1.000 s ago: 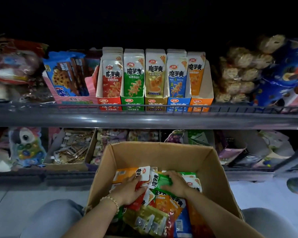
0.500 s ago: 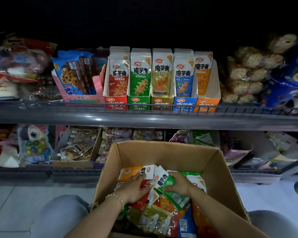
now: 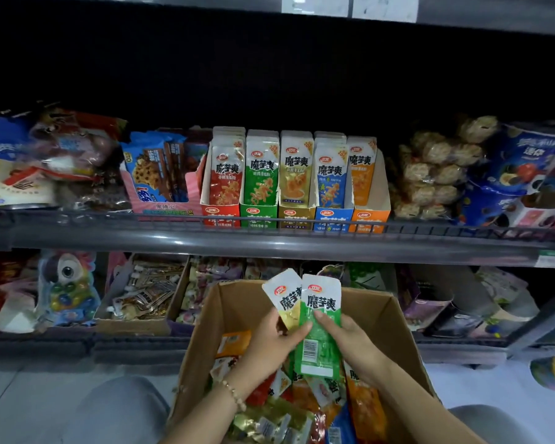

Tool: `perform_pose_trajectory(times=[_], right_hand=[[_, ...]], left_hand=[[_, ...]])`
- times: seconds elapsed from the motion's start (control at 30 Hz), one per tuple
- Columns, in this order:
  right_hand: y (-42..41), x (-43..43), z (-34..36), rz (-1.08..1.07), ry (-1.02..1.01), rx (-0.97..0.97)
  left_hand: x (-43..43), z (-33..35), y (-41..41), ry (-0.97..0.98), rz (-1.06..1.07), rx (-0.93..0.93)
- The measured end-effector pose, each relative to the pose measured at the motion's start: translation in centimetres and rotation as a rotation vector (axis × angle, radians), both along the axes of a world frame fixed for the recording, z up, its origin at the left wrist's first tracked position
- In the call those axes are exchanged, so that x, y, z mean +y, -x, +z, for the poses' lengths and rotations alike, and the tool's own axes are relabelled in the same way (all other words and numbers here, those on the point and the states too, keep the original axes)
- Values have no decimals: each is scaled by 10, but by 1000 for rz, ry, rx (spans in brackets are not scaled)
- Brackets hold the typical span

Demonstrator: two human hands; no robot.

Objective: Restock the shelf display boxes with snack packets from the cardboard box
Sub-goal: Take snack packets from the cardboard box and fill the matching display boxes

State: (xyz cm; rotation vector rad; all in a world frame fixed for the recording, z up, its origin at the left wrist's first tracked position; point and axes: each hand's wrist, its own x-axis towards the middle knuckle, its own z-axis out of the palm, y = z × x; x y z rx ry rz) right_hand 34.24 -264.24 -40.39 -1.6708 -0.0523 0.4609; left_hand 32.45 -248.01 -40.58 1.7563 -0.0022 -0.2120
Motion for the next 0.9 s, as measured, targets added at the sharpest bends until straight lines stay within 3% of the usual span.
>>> perform_pose_trajectory(times=[0.13,0.33,0.47,0.57,0.63,0.73,0.8,0.9], right_hand=[[3,19,24,-34,-52,-120],[4,28,42,-56,-124,-213],[2,33,48,-106,-135,-268],[-1,42,59,-172,-97,-339],[-5,44,62,-180,-64,-331],[-7,49,69,-90,-40,-225],[-8,47,72,-10,-31,-169],[-14,42,79,-23,-39,-258]], left_hand=[[5,16,1,96,168,-75],[23,50,4,188,206,-159],[28,63,9,-86,108,-151],[27,70,8,-203,-21,26],[24,76,3,-323,-44,28],[23,86,-2,-201,-120,-21],[26,90,-3,-93,-105,62],[41,94,-7,57,7,168]])
